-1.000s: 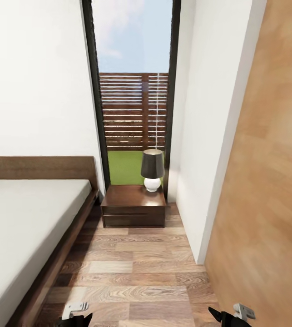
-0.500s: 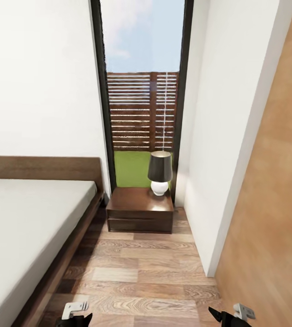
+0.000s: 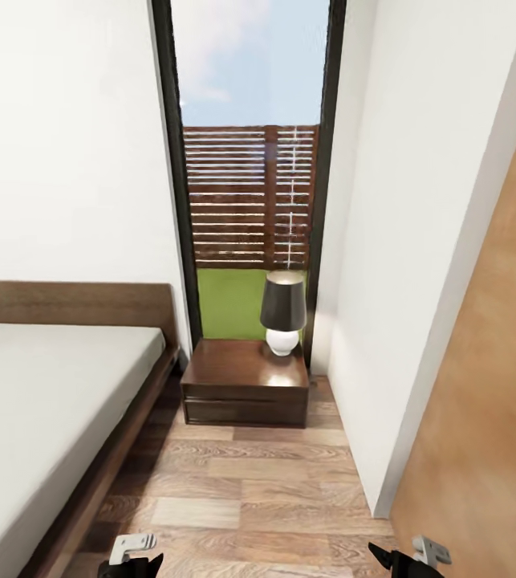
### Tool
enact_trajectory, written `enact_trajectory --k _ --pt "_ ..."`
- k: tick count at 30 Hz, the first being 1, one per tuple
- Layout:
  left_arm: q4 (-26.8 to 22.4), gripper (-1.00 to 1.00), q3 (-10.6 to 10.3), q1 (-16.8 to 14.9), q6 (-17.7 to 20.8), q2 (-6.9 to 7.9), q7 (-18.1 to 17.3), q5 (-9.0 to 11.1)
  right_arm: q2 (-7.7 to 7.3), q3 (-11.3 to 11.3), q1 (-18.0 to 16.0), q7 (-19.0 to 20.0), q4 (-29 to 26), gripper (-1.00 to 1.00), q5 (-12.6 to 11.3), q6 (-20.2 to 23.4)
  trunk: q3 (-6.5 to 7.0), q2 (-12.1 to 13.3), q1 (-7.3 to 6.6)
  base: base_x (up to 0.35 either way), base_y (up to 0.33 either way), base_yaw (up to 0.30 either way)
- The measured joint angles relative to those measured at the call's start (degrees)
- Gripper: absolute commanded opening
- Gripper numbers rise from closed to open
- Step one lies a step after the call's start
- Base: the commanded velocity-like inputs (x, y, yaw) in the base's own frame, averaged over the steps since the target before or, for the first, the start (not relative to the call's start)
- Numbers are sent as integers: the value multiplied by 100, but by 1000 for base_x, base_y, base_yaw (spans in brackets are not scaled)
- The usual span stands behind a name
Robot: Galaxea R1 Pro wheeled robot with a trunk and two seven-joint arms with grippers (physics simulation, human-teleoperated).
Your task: In the bedroom, move the book from the bed onto either nightstand, and place the two sandals side by side next to the bed.
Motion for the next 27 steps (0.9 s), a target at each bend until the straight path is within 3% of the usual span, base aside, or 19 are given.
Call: enact_trajectory --k 15,27 --pt "-1 100 0 1 0 0 0 5 0 0 2 -4 1 100 1 -3 0 0 0 305 -155 17" --pt "-2 100 0 1 -1 1 0 5 3 -1 -3 -6 2 100 1 -1 0 0 3 89 -34 254"
